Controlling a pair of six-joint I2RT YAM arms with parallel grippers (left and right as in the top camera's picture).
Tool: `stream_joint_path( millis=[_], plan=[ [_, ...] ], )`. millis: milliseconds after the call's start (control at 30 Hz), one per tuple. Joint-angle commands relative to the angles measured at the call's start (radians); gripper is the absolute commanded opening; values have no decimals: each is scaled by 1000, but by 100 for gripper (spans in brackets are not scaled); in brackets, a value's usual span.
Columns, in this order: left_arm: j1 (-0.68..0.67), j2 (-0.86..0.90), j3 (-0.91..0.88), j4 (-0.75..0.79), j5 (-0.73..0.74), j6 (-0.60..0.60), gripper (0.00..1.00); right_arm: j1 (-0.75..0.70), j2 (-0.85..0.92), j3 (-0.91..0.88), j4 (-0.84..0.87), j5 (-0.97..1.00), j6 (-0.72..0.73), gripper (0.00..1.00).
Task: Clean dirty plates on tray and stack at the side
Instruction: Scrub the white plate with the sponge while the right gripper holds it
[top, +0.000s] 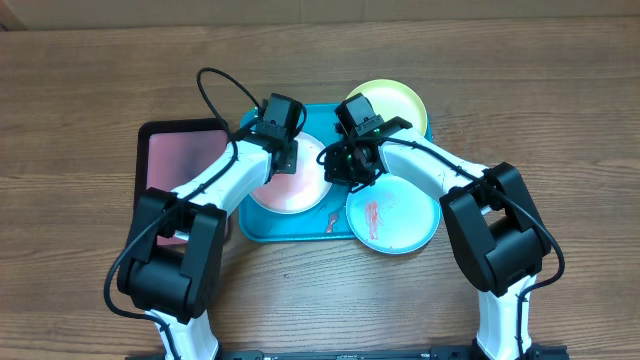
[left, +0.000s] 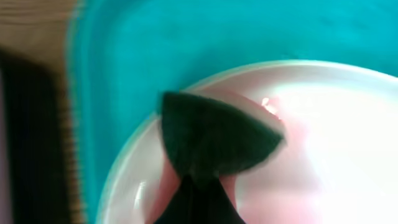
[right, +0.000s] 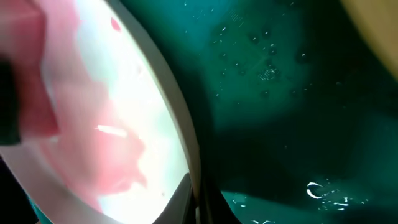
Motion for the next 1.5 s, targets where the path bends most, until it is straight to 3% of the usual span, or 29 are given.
stream_joint_path(
  millis=[0,167,300,367,533,700,767,800,867,1033,1167,1333,1400,1467],
  plan=[
    [6,14,-7,-5,404,113,4,5,1,-5,2,-15,-30,4],
    [6,14,-7,-60,690,193,4,5,1,-5,4,-15,-30,4],
    [7,14,-7,-129,665,210,4,5,1,-5,3,-16,-30,4],
    [9,14,-7,-154,586,201,4,5,1,-5,3,-16,-30,4],
    [9,14,-7,-96,196,59,4,5,1,-5,3,-16,-30,4],
    [9,14,-7,116,73,58,4,5,1,-5,2,-16,-30,4],
    [9,14,-7,151,3,27,4,5,1,-5,2,-15,-30,4],
    [8,14,-7,145,-90,-52,4,5,1,-5,2,-15,-30,4],
    [8,14,-7,95,-119,-94,4,5,1,-5,1,-15,-30,4],
    [7,14,-7,-166,-2,-103,4,5,1,-5,3,-15,-30,4],
    [7,14,-7,-320,146,-10,4,5,1,-5,5,-15,-30,4],
    [7,14,-7,-325,574,281,4,5,1,-5,5,-15,-29,4],
    [7,14,-7,-284,701,335,4,5,1,-5,5,-15,-29,4],
    [7,14,-7,-214,738,331,4,5,1,-5,5,-16,-29,4]
  ],
)
